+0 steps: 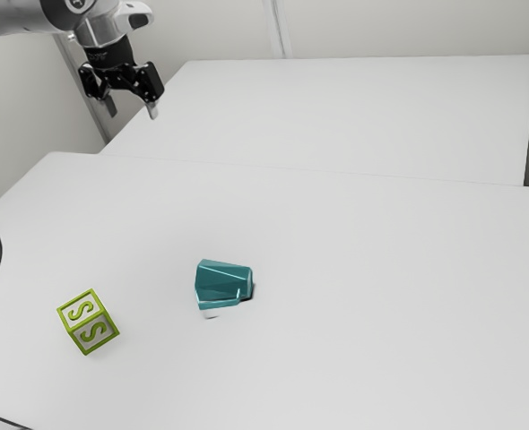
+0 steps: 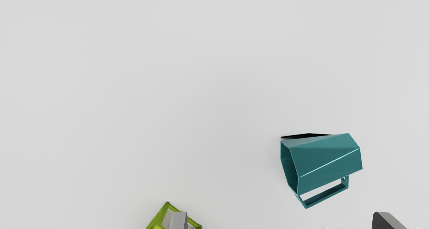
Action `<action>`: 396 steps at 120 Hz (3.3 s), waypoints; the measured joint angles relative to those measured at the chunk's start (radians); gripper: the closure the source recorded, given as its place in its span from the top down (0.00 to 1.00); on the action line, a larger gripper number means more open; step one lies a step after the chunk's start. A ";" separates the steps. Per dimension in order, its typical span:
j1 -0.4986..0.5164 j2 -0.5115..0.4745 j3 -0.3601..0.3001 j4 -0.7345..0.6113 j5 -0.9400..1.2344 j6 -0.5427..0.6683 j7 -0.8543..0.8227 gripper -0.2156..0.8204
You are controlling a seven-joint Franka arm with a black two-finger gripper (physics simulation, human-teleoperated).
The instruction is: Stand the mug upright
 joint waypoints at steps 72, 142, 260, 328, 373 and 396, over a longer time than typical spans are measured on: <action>0.003 -0.098 0.256 -0.838 -0.824 0.339 0.279 0.79; 0.009 -0.006 0.265 -1.014 -1.184 0.427 0.655 0.79; 0.008 -0.049 0.155 -1.055 -1.332 0.515 0.837 0.11; 0.011 -0.058 0.041 -0.667 -0.594 0.569 0.676 0.04; 0.002 0.044 -0.001 -0.607 0.023 0.719 0.300 0.04; -0.012 0.057 -0.006 -0.648 0.057 0.792 0.109 0.04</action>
